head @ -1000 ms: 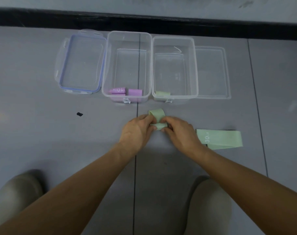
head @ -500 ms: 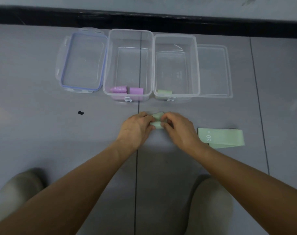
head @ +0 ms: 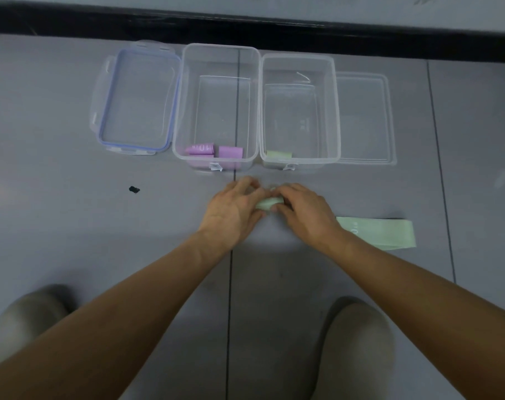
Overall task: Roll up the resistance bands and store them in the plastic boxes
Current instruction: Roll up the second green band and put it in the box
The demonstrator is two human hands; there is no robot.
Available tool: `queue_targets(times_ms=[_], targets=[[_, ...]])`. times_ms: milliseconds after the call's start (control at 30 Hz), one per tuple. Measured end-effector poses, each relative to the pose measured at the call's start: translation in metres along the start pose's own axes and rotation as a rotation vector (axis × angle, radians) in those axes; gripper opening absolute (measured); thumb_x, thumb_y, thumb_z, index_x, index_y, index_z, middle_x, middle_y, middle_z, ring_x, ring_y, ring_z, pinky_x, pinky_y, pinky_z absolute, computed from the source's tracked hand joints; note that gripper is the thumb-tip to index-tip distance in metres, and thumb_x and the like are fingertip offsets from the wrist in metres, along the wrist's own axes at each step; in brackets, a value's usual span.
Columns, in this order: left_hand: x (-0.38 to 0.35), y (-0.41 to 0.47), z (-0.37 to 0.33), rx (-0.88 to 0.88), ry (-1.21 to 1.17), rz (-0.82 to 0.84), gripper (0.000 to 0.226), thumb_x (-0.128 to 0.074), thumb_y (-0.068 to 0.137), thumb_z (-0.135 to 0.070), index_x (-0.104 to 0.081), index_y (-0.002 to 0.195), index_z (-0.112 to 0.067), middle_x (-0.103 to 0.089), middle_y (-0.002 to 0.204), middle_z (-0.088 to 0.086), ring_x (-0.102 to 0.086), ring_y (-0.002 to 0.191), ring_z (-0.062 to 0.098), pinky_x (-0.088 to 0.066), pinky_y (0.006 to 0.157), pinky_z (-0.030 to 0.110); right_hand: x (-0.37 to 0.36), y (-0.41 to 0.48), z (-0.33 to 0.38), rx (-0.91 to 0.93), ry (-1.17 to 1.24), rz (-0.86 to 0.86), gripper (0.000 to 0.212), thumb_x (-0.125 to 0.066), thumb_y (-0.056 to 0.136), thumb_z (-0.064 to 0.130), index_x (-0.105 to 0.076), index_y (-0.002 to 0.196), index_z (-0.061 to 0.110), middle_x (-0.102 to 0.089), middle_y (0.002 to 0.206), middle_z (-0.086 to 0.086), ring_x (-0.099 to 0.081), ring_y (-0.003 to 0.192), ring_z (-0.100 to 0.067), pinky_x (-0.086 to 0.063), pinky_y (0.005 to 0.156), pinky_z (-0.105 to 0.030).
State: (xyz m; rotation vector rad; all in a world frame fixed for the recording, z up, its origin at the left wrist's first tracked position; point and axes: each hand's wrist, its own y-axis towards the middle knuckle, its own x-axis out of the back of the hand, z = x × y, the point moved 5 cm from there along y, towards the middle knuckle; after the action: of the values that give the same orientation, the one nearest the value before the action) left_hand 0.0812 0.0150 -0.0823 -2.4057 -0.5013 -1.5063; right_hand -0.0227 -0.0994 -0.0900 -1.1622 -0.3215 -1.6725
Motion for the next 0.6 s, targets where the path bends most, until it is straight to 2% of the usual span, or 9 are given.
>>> queue_targets(times_ms=[133,233,333,400,533,600], targets=[[-0.003,0.005,0.004,0.029,-0.041,-0.001,0.027,-0.077,0.078,-0.023,-0.071,0.104,-0.022,-0.067,0.100,0.001,-0.061,0.082,0.029,-0.050,0.072,0.034,0.000,0.000,-0.005,-0.074,0.099,-0.042,0.022,-0.066,0.090,0.033,-0.065,0.112,0.032,-0.058,0.102,0.012,-0.060,0.096,-0.014,-0.047,0.084,-0.033],[-0.004,0.012,0.007,0.055,-0.063,0.049,0.025,-0.071,0.083,-0.027,-0.070,0.107,-0.021,-0.067,0.102,0.002,-0.062,0.088,0.030,-0.048,0.081,0.036,0.000,-0.002,-0.011,-0.206,0.261,-0.149,0.035,-0.072,0.086,0.033,-0.058,0.118,0.030,-0.056,0.107,0.012,-0.058,0.094,-0.010,-0.042,0.082,-0.027],[-0.005,0.017,0.011,0.089,-0.073,0.110,0.024,-0.066,0.087,-0.031,-0.068,0.110,-0.023,-0.066,0.104,0.002,-0.062,0.094,0.029,-0.047,0.085,0.036,-0.002,0.003,-0.012,-0.207,0.216,-0.077,0.045,-0.066,0.090,0.040,-0.054,0.133,0.032,-0.055,0.124,0.004,-0.060,0.105,-0.015,-0.043,0.093,-0.030],[-0.004,0.017,0.011,0.104,-0.095,0.123,0.027,-0.064,0.088,-0.031,-0.064,0.114,-0.023,-0.066,0.106,0.001,-0.062,0.096,0.029,-0.048,0.085,0.037,-0.002,0.007,-0.012,-0.189,0.206,-0.004,0.046,-0.063,0.092,0.041,-0.054,0.136,0.032,-0.053,0.126,0.003,-0.060,0.108,-0.016,-0.042,0.095,-0.027],[-0.004,0.019,0.010,0.154,-0.161,0.155,0.048,-0.062,0.090,-0.029,-0.050,0.136,-0.020,-0.063,0.122,0.007,-0.060,0.109,0.030,-0.047,0.094,0.040,-0.003,0.008,-0.013,-0.168,0.246,0.004,0.039,-0.071,0.087,0.029,-0.061,0.124,0.031,-0.054,0.116,0.008,-0.063,0.104,-0.012,-0.045,0.093,-0.027],[-0.005,0.019,0.009,0.145,-0.158,0.178,0.046,-0.060,0.092,-0.025,-0.052,0.137,-0.017,-0.060,0.123,0.009,-0.057,0.114,0.031,-0.041,0.097,0.037,0.000,0.009,-0.014,-0.189,0.274,-0.016,0.032,-0.074,0.084,0.026,-0.064,0.115,0.029,-0.055,0.112,0.008,-0.062,0.101,-0.013,-0.045,0.092,-0.028]])
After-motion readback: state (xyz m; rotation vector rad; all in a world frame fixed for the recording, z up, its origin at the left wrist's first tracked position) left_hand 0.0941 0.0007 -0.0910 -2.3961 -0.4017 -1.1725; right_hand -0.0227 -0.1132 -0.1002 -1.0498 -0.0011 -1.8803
